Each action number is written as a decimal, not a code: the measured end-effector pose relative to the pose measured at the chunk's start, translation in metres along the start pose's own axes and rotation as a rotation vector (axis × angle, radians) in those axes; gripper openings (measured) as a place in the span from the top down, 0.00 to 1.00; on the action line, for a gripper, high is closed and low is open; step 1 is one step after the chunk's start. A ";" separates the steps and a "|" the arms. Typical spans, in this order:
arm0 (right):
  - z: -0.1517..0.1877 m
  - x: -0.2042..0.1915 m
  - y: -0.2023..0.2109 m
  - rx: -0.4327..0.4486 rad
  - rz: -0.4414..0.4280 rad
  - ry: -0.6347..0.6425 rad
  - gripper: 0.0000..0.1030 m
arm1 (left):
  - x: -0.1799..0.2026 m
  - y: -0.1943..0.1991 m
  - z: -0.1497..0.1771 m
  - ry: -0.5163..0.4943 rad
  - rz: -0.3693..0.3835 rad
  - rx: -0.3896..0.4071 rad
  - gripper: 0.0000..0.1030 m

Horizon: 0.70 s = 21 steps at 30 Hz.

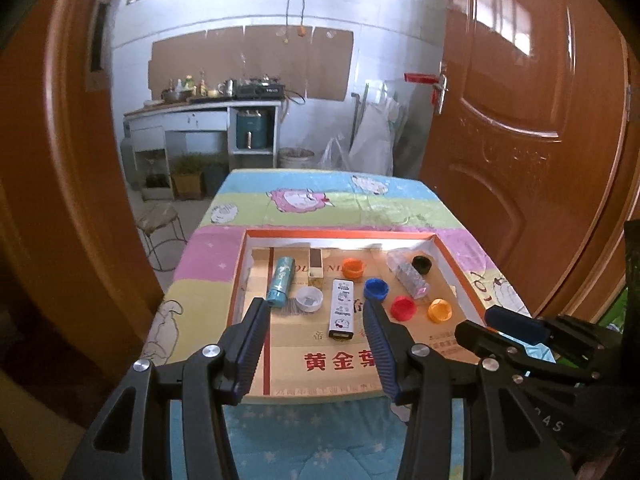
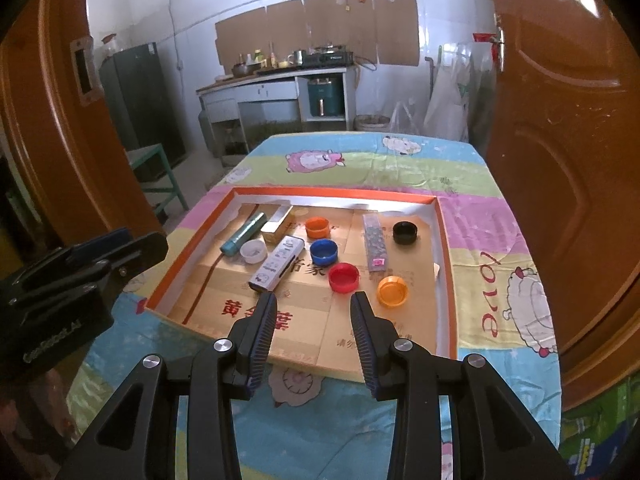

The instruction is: Organize rigid objects

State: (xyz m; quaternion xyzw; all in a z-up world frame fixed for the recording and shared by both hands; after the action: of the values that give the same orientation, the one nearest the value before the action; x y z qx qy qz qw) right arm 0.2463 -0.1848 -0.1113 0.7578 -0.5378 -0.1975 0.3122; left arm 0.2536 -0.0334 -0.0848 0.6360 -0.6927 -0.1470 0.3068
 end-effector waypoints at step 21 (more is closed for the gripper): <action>0.013 -0.018 0.088 0.121 0.133 -0.047 0.56 | 0.009 0.087 0.020 0.005 -0.006 0.112 0.53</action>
State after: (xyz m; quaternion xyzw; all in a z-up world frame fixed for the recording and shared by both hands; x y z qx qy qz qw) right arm 0.1706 -0.1916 -0.0609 0.7332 -0.6050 -0.1614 0.2653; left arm 0.1730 -0.0332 -0.0466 0.6546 -0.6972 -0.1072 0.2719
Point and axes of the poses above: each gripper's, at about its wrist camera, not at the fingertips, and y roughly against the way its jaws point, x to its right, z to its underside, the point moved 10 cm from there along -y, roughly the way its jaws point, and after that the axes turned 11 degrees about y, right-handed, at the moved point
